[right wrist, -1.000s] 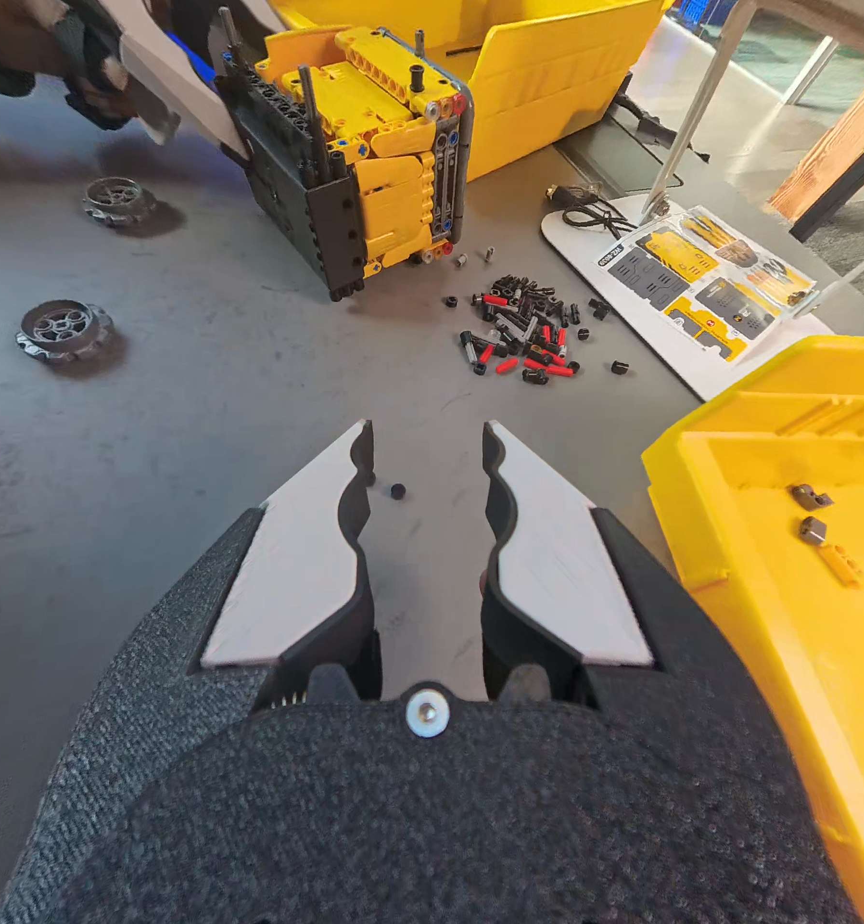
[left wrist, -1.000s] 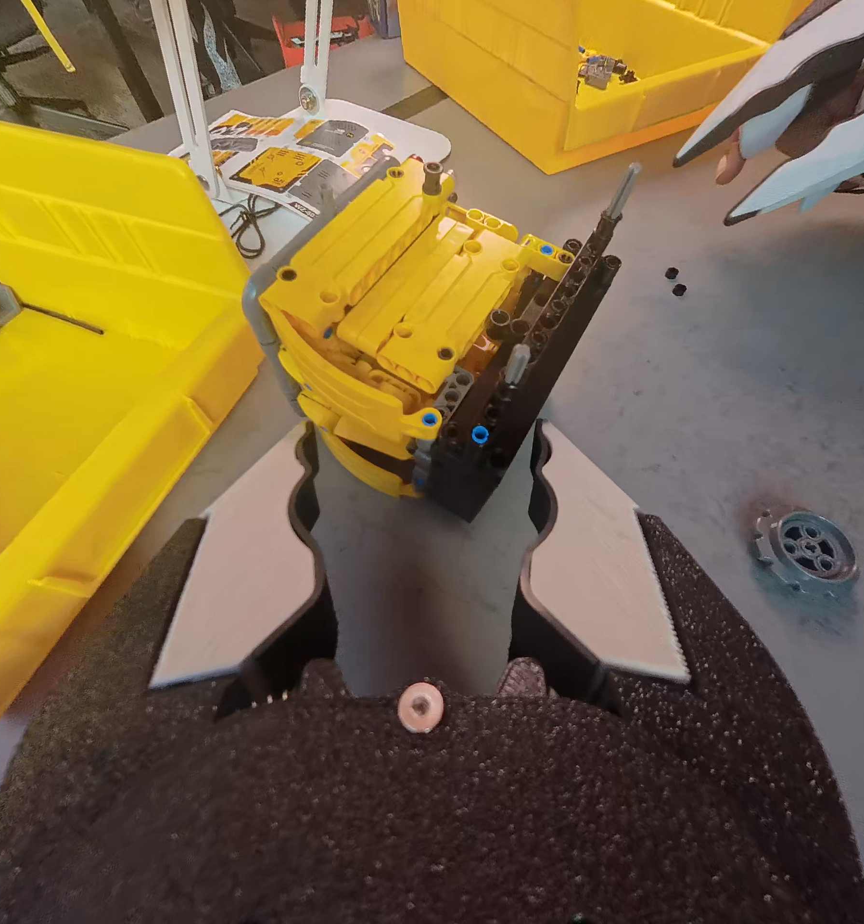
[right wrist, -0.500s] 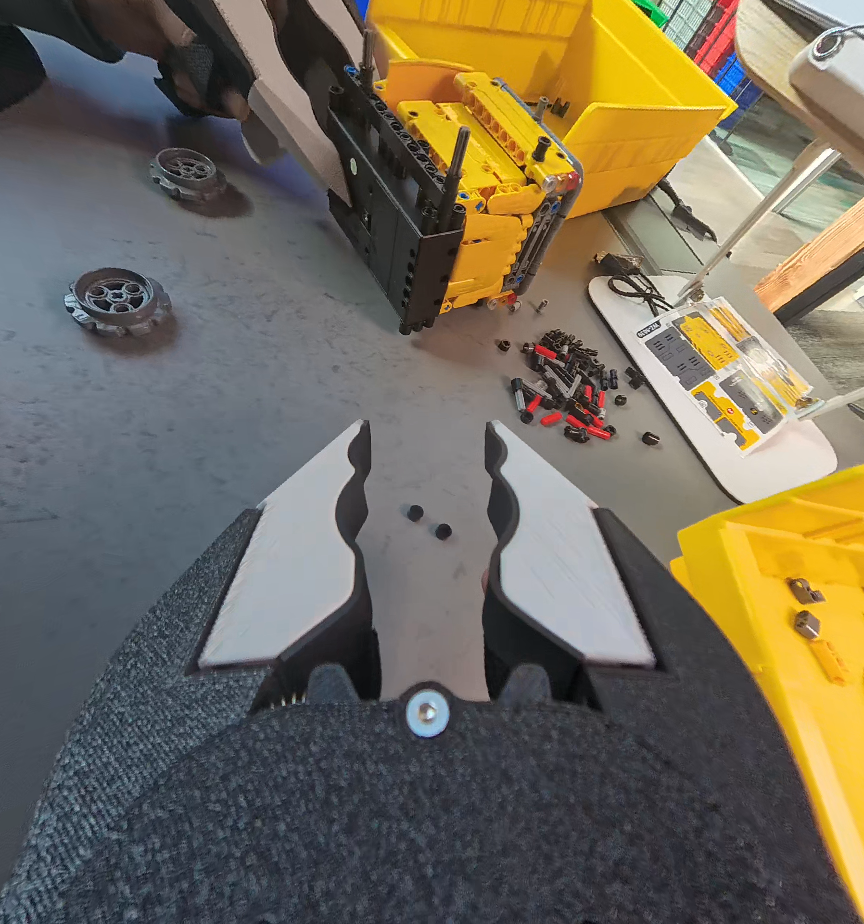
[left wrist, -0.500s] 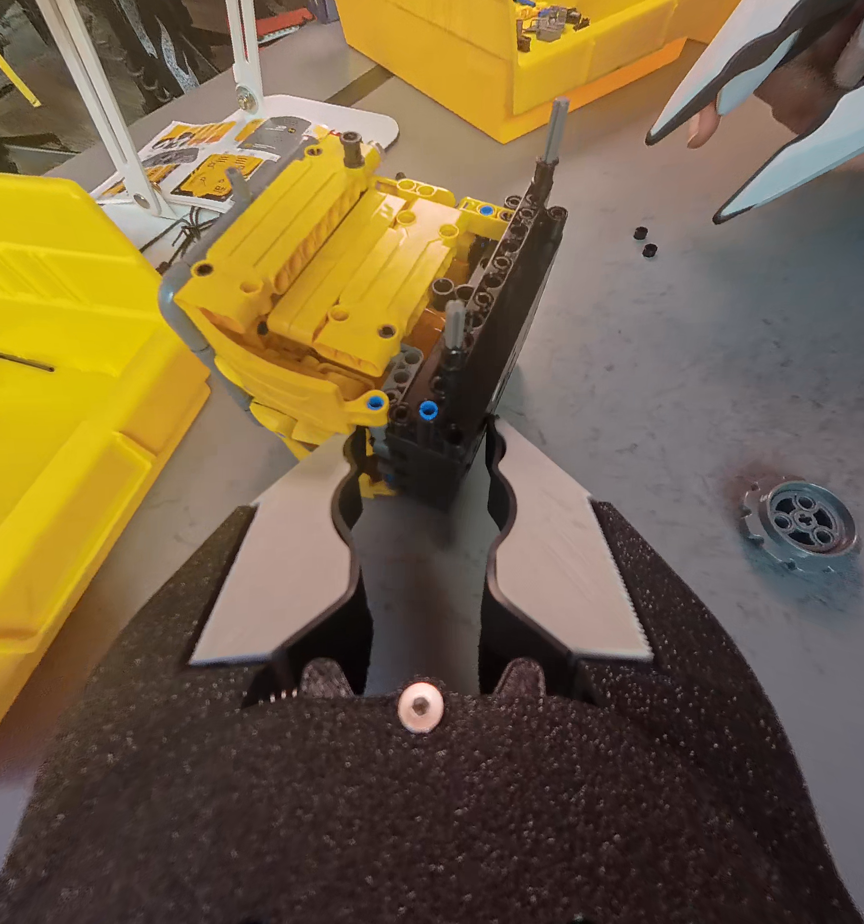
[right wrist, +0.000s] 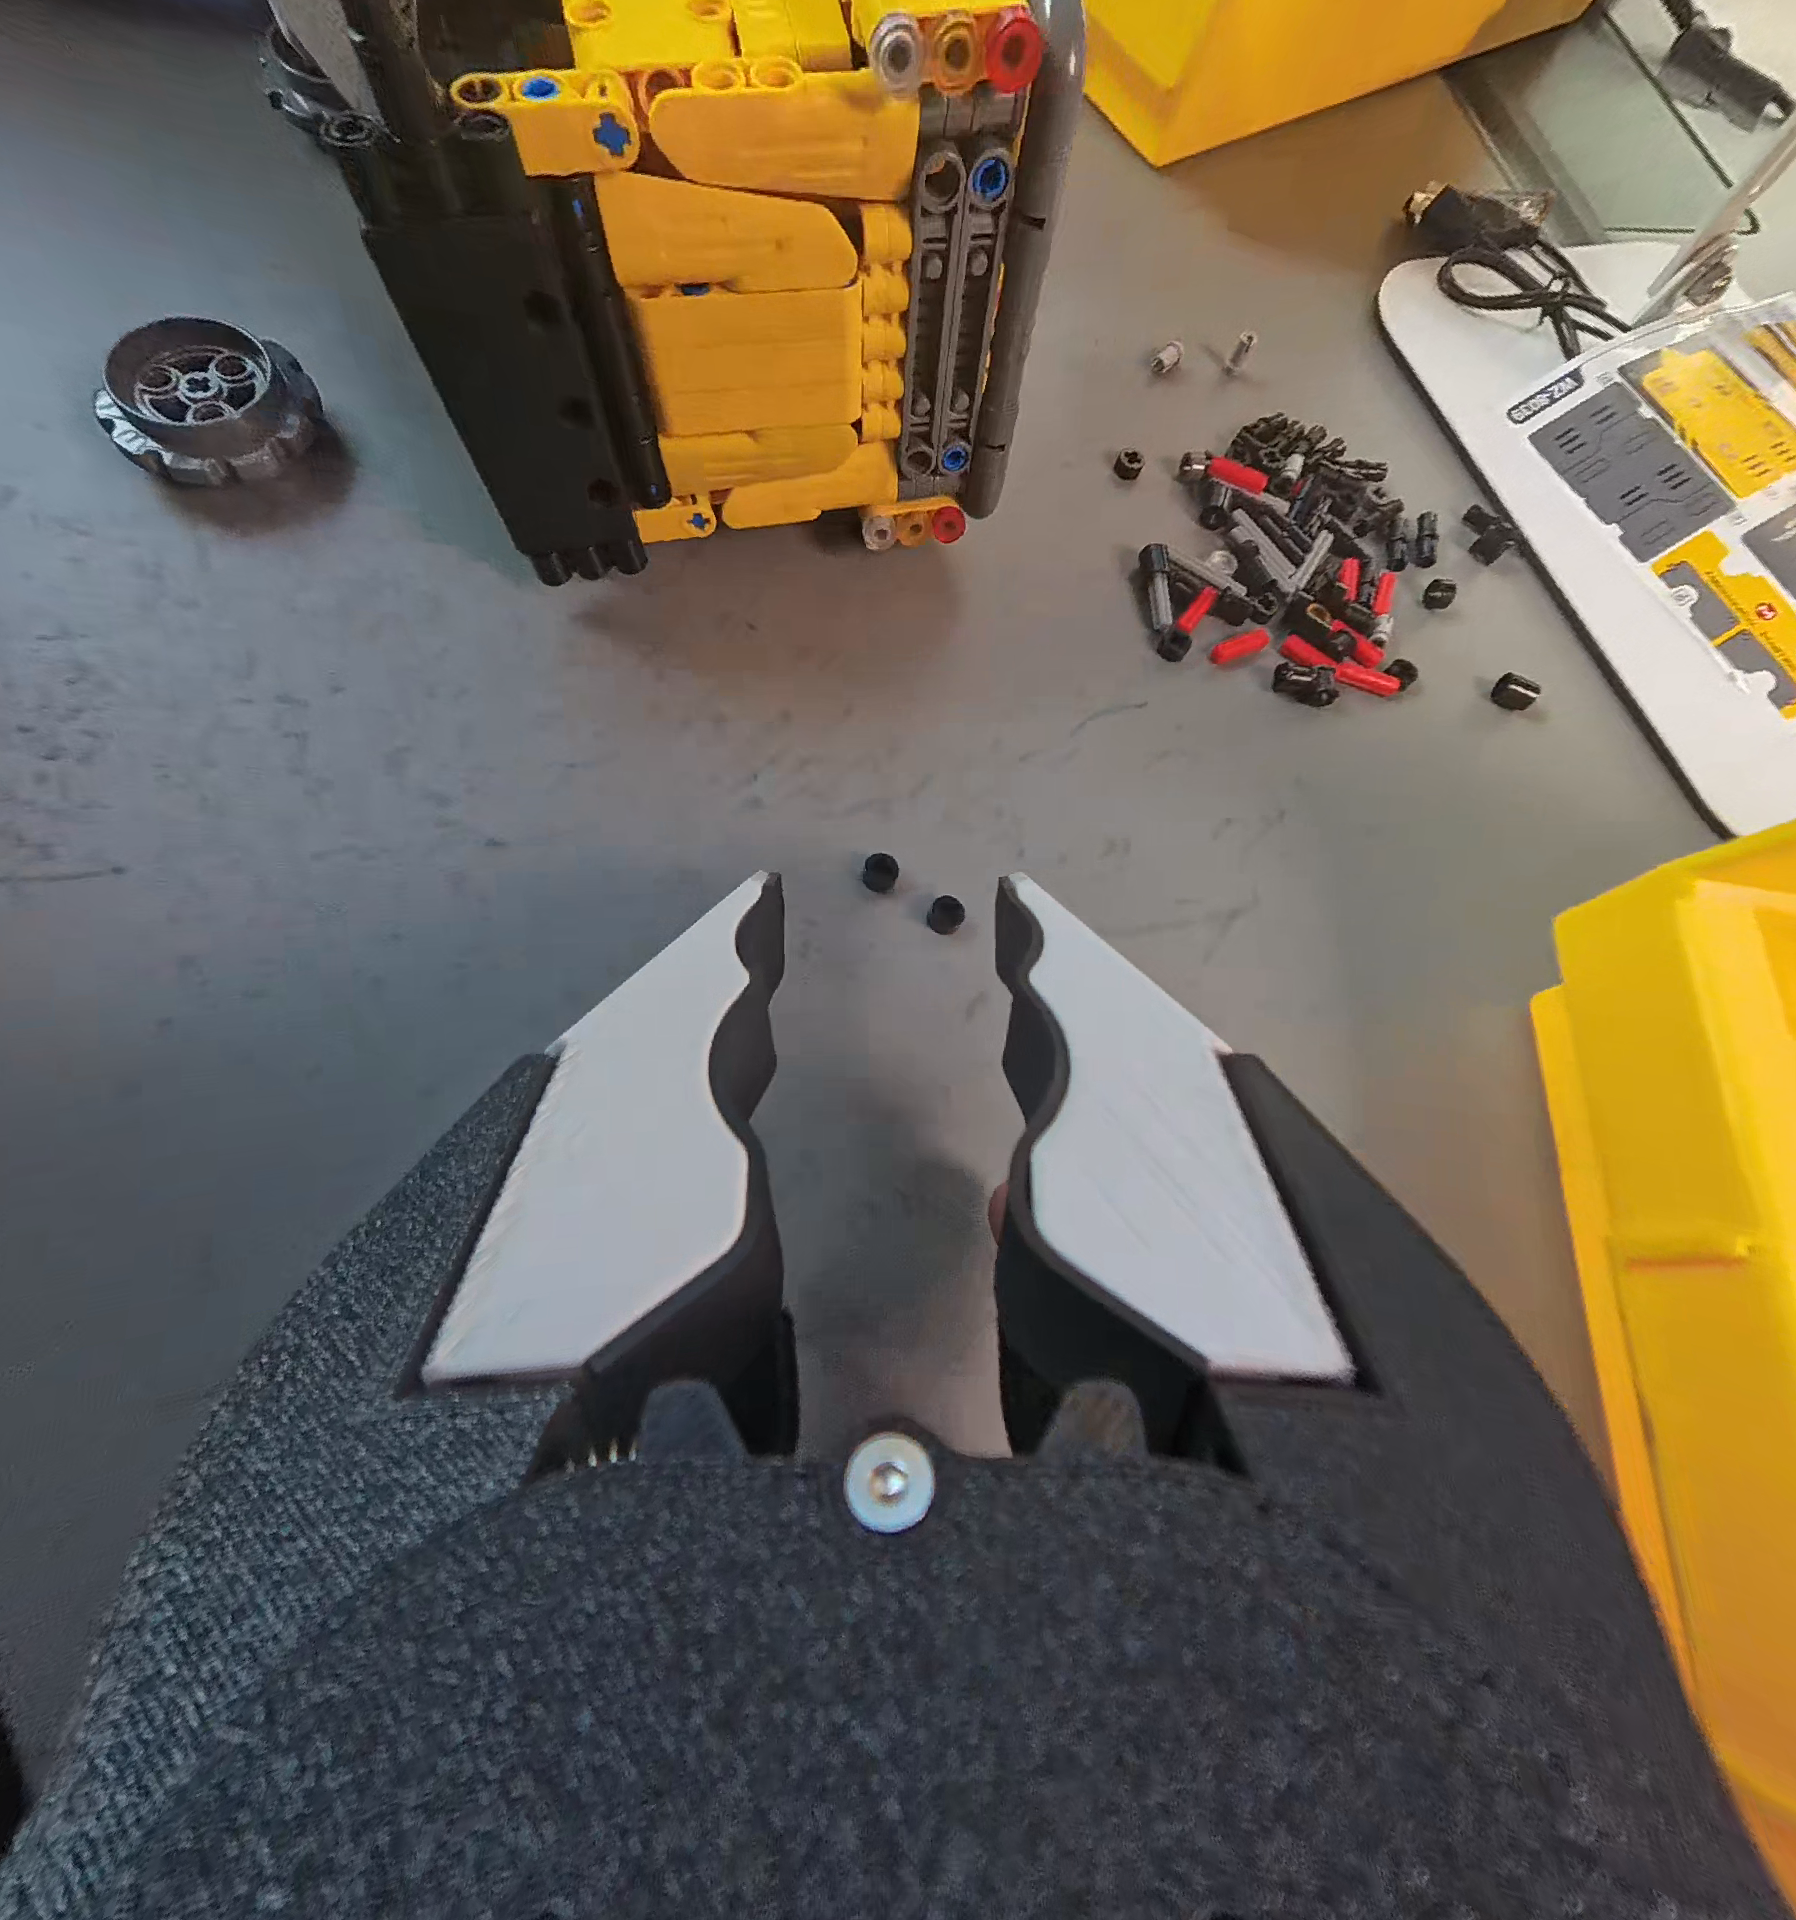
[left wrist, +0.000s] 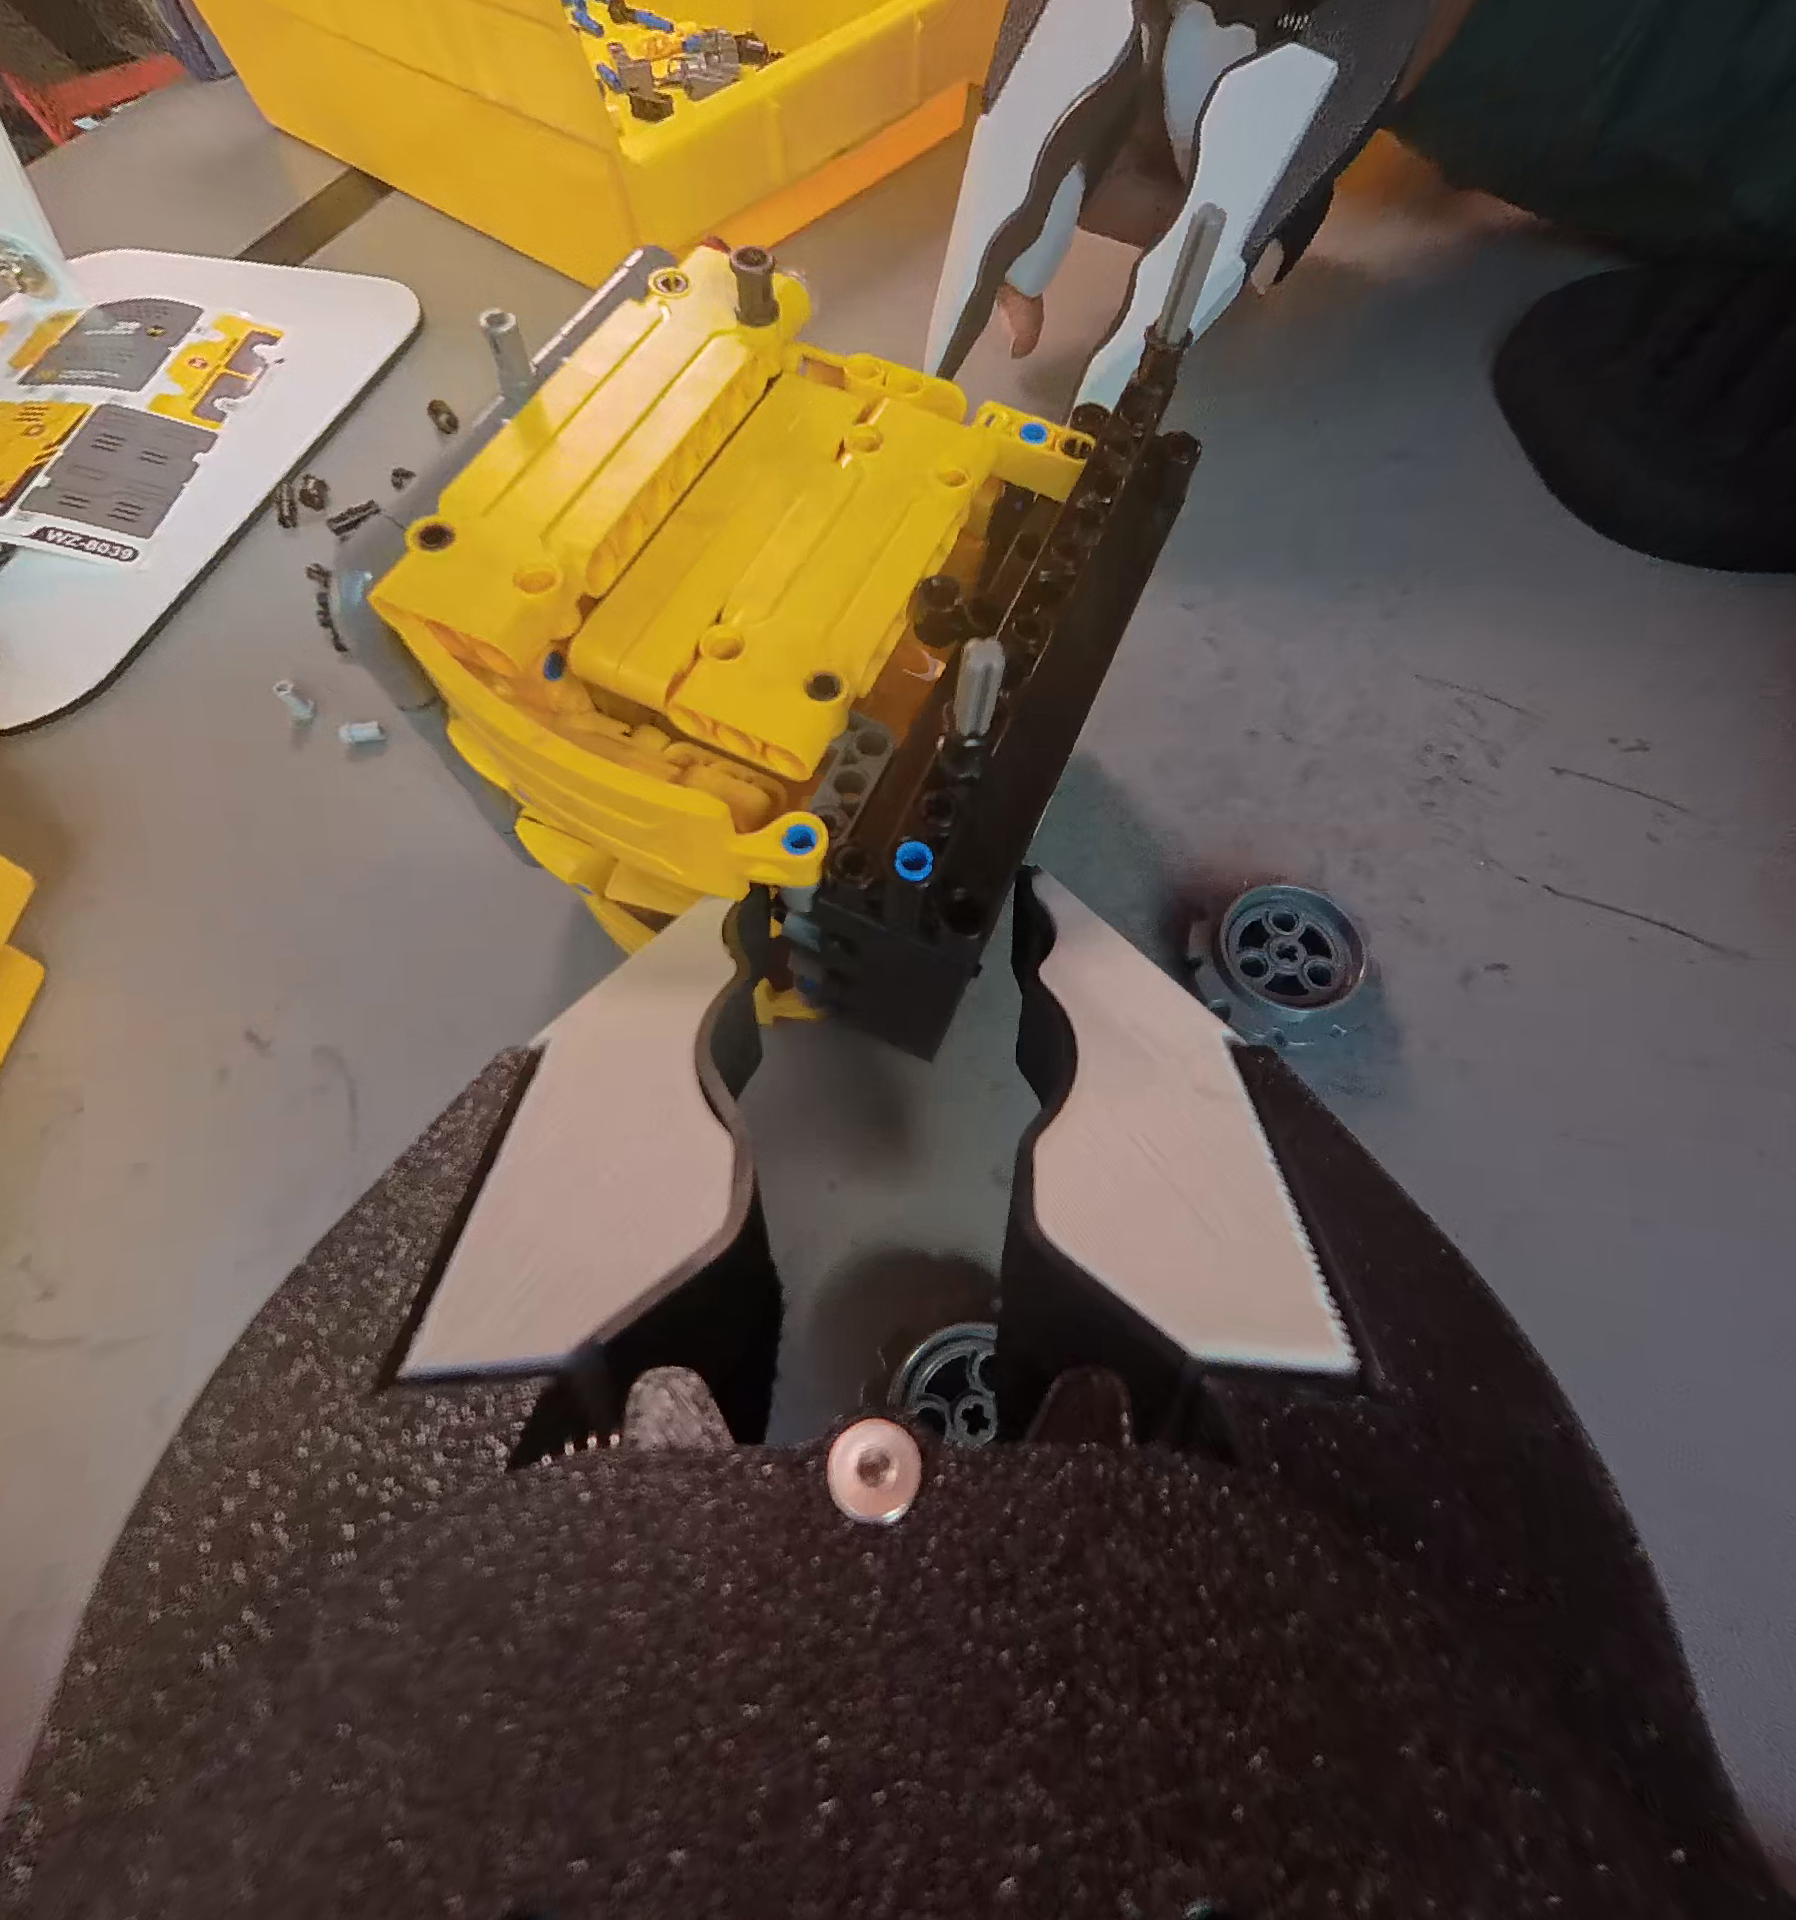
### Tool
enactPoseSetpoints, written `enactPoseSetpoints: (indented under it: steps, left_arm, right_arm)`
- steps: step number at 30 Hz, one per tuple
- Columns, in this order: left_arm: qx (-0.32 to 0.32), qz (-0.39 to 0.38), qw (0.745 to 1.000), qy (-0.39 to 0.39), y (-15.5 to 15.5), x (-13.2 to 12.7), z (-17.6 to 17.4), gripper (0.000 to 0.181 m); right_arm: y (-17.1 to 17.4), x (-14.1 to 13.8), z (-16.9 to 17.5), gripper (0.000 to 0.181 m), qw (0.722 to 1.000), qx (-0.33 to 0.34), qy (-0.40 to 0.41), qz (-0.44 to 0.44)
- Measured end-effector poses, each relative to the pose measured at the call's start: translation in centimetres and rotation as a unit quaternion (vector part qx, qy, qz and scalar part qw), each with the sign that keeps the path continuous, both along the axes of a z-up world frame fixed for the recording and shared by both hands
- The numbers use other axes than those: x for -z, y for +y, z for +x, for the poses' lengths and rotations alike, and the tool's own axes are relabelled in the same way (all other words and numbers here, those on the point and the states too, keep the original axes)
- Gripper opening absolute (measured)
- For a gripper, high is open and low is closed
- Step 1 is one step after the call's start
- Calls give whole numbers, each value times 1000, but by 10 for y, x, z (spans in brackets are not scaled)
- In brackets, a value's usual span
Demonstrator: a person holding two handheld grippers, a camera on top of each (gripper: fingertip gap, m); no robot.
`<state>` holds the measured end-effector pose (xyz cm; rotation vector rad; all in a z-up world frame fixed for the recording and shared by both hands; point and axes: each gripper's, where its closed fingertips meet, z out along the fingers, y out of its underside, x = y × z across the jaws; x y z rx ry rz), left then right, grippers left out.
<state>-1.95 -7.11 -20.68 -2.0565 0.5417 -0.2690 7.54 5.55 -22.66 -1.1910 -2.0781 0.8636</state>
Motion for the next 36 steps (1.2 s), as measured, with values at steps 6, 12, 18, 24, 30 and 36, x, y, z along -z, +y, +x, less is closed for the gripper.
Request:
enactPoseSetpoints:
  steps: [6, 12, 18, 24, 30, 36]
  left_arm:
    - [3, -6, 1000, 3, -1, 2, 9, 46]
    - [7, 1, 1000, 6, -5, 0, 9, 46]
    - [6, 1, 1000, 11, -7, -1, 8, 42]
    - [7, 3, 1000, 2, -7, -2, 11, 41]
    - [6, 4, 1000, -7, -6, -3, 14, 41]
    - [0, 4, 1000, -7, -5, -3, 13, 41]
  right_arm:
    - [-21, -10, -3, 39, 999, -29, 19, -16]
    - [-84, -21, 6, 39, 989, -135, 15, -57]
    - [-150, -8, 5, 44, 973, -223, -27, -48]
    - [-176, 9, -7, 54, 970, -233, -64, -9]
    - [-183, 12, -10, 48, 966, -241, -89, 3]
    - [-185, 9, -13, 49, 969, -228, -96, -7]
